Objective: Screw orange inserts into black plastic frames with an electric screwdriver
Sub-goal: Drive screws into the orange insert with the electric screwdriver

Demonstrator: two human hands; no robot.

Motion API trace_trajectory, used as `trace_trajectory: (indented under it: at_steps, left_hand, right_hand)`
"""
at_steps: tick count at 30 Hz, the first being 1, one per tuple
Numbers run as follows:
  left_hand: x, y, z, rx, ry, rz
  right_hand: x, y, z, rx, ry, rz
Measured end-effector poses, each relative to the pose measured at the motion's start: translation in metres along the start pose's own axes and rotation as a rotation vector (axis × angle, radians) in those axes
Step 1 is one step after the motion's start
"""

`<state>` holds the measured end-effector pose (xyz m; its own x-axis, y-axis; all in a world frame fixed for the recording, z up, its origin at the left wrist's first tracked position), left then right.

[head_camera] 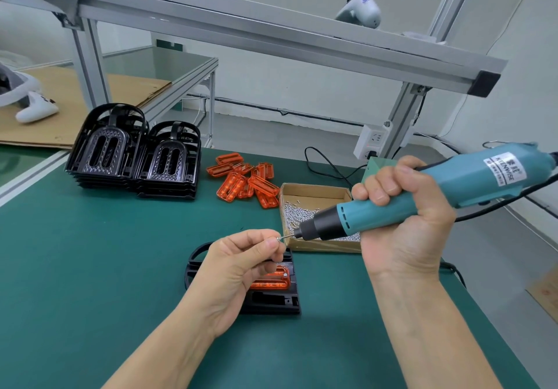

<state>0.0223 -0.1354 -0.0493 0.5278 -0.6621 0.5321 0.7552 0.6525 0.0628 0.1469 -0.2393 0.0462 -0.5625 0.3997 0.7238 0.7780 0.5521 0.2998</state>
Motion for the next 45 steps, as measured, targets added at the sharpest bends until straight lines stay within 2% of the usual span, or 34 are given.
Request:
trace_trajectory:
  at_steps: [8, 14, 17, 21, 25, 27, 30, 32, 36, 45]
  left_hand:
    - [-0.005, 0.001, -0.004, 0.094, 0.094, 0.081]
    - [-0.011, 0.004, -0.002, 0.178, 0.235, 0.088]
    - [-0.015, 0.007, -0.004, 0.174, 0.245, 0.089]
    - [-0.018, 0.007, -0.004, 0.142, 0.293, 0.076]
    - [-0.037, 0.007, 0.01, 0.123, 0.556, 0.018]
    - [-0.051, 0.006, 0.018, 0.136, 0.816, -0.014]
    - [-0.062, 0.002, 0.015, 0.046, 1.289, -0.151]
    - [-0.064, 0.001, 0.006, 0.01, 1.517, -0.215]
    - [-0.064, 0.002, -0.002, 0.065, 1.623, -0.182]
    - [-0.062, 0.005, -0.001, 0.128, 1.601, -0.176]
  right_hand:
    - [-0.001, -0.002, 0.01, -0.019, -0.012, -0.029]
    - [-0.006, 0.001, 0.021, -0.016, 0.034, 0.1]
    - [-0.009, 0.002, 0.026, -0.013, 0.043, 0.136]
    - [-0.008, 0.004, 0.031, 0.017, 0.02, 0.095]
    - [-0.008, 0.008, 0.034, 0.072, -0.01, 0.049]
    - [-0.007, 0.01, 0.038, 0.106, -0.056, 0.022]
    - [-0.004, 0.011, 0.048, 0.168, -0.134, -0.039]
    - [-0.002, 0.012, 0.057, 0.188, -0.193, -0.079]
    - [0.003, 0.013, 0.073, 0.241, -0.287, -0.136]
    - [0.007, 0.019, 0.09, 0.262, -0.409, -0.212]
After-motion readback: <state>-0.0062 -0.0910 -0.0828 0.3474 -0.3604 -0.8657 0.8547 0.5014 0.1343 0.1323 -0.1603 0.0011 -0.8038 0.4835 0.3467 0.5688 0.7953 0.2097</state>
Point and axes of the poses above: each hand's wrist, its own y-axis towards the middle knuckle, its own x-axis out of the palm, z = x × y, the point moved 2 cm from there along y, towards the middle knuckle, and after that the axes turned 4 degrees about x, right-handed, at the moved point
